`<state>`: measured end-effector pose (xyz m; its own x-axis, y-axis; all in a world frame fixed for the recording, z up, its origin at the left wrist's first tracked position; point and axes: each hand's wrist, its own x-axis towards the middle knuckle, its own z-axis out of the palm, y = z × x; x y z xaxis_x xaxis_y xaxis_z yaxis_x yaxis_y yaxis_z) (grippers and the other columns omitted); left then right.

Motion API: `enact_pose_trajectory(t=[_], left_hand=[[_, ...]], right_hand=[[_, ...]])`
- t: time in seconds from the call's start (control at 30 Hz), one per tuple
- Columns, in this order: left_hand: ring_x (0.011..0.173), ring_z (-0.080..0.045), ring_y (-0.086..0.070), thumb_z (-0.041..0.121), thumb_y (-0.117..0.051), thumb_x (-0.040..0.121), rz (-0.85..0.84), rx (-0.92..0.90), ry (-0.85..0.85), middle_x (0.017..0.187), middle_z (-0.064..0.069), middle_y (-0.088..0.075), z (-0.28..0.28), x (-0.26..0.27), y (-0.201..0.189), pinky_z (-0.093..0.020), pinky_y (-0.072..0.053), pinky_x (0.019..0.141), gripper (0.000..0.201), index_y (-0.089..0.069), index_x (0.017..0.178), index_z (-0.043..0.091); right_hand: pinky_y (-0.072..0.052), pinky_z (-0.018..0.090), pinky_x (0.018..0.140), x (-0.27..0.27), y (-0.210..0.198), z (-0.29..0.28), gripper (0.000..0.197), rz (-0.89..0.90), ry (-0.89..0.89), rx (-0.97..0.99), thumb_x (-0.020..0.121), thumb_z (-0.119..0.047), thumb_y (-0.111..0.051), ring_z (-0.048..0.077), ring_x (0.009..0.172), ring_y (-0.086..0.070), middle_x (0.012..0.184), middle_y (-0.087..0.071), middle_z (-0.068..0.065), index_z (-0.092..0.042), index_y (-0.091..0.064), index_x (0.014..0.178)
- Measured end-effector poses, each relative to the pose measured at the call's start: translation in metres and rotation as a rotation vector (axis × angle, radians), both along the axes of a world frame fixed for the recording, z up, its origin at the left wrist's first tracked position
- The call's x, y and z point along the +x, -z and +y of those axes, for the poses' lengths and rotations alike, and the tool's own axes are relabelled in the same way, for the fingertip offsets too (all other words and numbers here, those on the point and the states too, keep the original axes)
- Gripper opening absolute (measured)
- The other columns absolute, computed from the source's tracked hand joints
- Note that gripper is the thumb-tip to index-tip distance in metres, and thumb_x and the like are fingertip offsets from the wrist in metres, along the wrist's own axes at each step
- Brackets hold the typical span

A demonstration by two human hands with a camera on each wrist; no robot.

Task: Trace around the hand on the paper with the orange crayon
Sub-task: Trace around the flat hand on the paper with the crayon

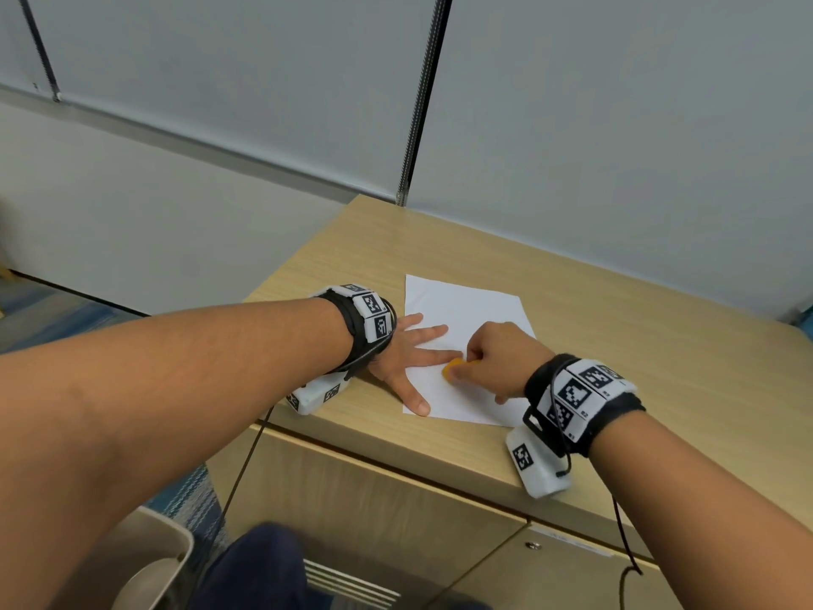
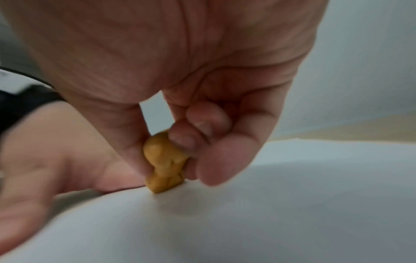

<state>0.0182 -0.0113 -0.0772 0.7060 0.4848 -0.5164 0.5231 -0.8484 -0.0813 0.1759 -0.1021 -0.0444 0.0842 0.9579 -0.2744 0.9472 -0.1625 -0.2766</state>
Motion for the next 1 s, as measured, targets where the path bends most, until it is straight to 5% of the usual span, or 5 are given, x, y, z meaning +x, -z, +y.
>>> enact_pose_trajectory(t=[0.43, 0.6, 0.77, 1.0], left_hand=[[0.146, -0.031, 0.026, 0.082, -0.048, 0.077, 0.014, -0.003, -0.003, 0.157, 0.009, 0.035, 0.0, 0.0, -0.002, -0.065, 0.006, 0.111, 0.103, 0.022, 0.146, 0.051], [0.147, -0.032, 0.025, 0.08, -0.049, 0.078, 0.004, -0.002, 0.005, 0.158, 0.008, 0.034, -0.004, 0.0, -0.004, -0.066, 0.005, 0.111, 0.103, 0.021, 0.147, 0.05], [0.147, -0.032, 0.024, 0.079, -0.049, 0.079, 0.008, -0.003, 0.006, 0.158, 0.008, 0.033, -0.005, 0.0, -0.006, -0.065, 0.005, 0.112, 0.102, 0.021, 0.147, 0.049], [0.148, -0.033, 0.021, 0.081, -0.047, 0.078, 0.02, 0.012, 0.013, 0.158, 0.007, 0.032, -0.004, 0.001, -0.007, -0.063, 0.005, 0.113, 0.102, 0.021, 0.147, 0.05]], right_hand=[[-0.054, 0.027, 0.048, 0.0, 0.003, -0.005, 0.036, 0.011, -0.086, -0.049, 0.087, -0.038, -0.07, 0.025, 0.054, -0.07, 0.064, -0.061, 0.004, -0.012, -0.057, 0.067], [-0.05, 0.024, 0.047, 0.009, 0.0, -0.002, 0.035, -0.049, -0.021, 0.003, 0.088, -0.04, -0.065, 0.026, 0.057, -0.074, 0.07, -0.071, 0.011, -0.009, -0.063, 0.071], [-0.056, 0.027, 0.053, 0.013, 0.001, -0.006, 0.037, 0.013, -0.001, -0.026, 0.086, -0.044, -0.071, 0.023, 0.057, -0.073, 0.069, -0.067, 0.005, -0.013, -0.062, 0.068], [-0.045, 0.028, 0.061, 0.023, 0.007, -0.007, 0.038, -0.01, -0.007, 0.019, 0.08, -0.049, -0.075, 0.013, 0.062, -0.056, 0.066, -0.064, -0.002, -0.016, -0.063, 0.063]])
